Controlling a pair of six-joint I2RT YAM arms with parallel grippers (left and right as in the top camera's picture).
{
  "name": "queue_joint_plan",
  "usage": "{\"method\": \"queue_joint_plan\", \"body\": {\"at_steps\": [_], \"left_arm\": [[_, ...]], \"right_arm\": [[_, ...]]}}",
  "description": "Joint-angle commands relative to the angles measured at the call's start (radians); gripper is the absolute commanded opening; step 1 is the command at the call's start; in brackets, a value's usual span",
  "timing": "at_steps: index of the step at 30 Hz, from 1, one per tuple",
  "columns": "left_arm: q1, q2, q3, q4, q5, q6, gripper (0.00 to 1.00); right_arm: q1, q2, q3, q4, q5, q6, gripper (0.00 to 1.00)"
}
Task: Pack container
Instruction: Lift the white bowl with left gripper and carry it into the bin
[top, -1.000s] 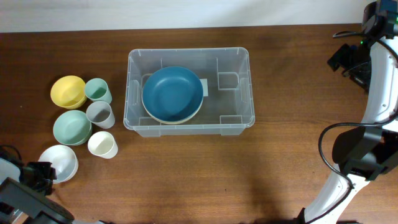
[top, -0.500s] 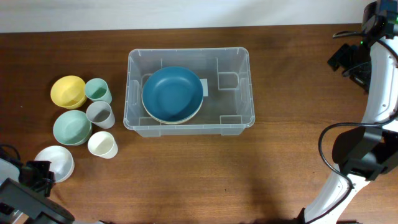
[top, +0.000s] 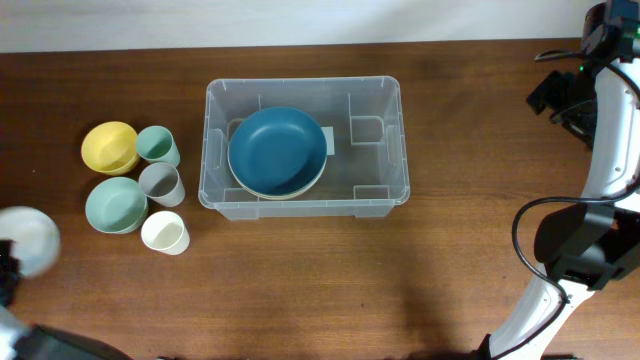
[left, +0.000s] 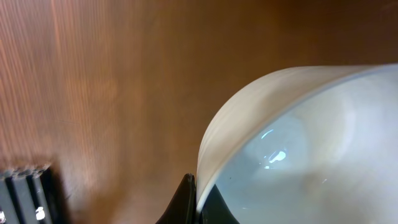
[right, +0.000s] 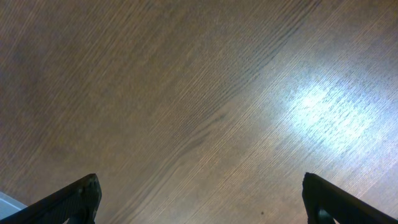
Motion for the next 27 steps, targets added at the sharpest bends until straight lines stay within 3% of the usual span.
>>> {"method": "queue_joint_plan", "body": {"at_steps": [1,5,10,16,19,23,27], "left_arm": [[-0.042,-0.113,0.133,-0.003,0.155,0.001,0.01],[-0.203,-0.167,0.221,0.042,0.324,0.001,0.01],[-0.624,-0.181,0.281,0.200,0.328,0.087,0.01],[-1.125,-0.115,0.281,0.381,0.023,0.154,0.01],[-1.302,-0.037,0.281,0.442,-0.082,0.191,0.01],[-1.455,0.091,0.281,0.513,-0.090,0.221,0.01],[-1.502,0.209,0.281,0.538,-0.088,0.246,0.01]], "right_arm": [[-0.001,0.006,-0.004,0.001,0.002,0.009,0.99],[-0.001,0.006,-0.004,0.001,0.002,0.009,0.99],[-0.001,0.006,-0.004,0.001,0.002,0.009,0.99],[-0.001,0.006,-0.004,0.001,0.002,0.009,0.99],[-0.001,0.006,-0.004,0.001,0.002,0.009,0.99],[-0.001,0.006,-0.004,0.001,0.002,0.009,0.99],[-0.001,0.006,-0.004,0.001,0.002,0.009,0.99]]}}
